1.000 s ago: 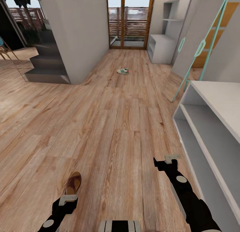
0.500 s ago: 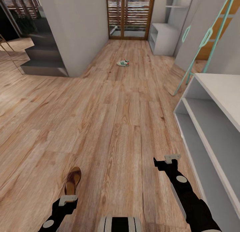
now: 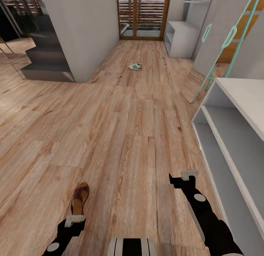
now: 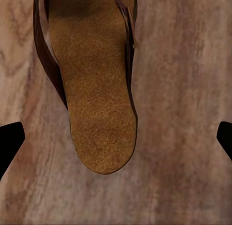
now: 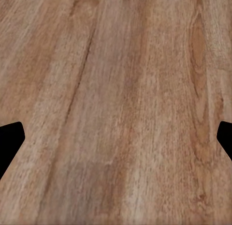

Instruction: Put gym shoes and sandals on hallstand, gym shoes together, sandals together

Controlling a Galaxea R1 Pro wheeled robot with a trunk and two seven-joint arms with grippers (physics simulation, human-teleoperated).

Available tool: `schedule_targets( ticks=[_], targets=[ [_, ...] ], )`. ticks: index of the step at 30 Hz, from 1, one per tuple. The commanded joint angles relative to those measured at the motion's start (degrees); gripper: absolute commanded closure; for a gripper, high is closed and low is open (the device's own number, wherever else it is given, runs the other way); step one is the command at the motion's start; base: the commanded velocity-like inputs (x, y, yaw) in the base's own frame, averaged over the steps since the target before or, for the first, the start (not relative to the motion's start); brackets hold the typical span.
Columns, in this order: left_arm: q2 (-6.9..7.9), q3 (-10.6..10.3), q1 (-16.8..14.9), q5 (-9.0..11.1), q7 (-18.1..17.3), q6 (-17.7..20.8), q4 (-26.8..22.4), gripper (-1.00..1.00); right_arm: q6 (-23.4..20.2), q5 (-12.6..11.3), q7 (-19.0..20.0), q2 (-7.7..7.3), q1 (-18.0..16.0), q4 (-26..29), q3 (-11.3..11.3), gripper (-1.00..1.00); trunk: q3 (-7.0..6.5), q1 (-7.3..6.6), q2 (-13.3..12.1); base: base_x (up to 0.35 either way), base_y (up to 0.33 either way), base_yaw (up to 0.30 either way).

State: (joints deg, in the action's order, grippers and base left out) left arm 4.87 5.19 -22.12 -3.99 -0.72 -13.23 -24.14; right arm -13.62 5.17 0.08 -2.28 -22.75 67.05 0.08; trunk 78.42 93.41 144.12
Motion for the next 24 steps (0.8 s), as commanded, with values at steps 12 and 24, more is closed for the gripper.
schedule_targets(
  ticks=[12,24],
  targets=[
    [0.10,0.66,-0.03,0.77,-0.06,-3.56,0.95,-1.00,-0.36,0.54,0.01,-0.01,-0.01,0.06,0.03,-1.00,1.39,0.14,0.09,0.000,0.000,0.000],
    [0.14,0.62,-0.06,2.66,-0.07,-4.04,1.26,-1.00,-0.36,0.54,0.01,-0.01,-0.01,0.07,0.05,-1.00,2.72,0.30,0.17,0.000,0.000,0.000]
  ],
)
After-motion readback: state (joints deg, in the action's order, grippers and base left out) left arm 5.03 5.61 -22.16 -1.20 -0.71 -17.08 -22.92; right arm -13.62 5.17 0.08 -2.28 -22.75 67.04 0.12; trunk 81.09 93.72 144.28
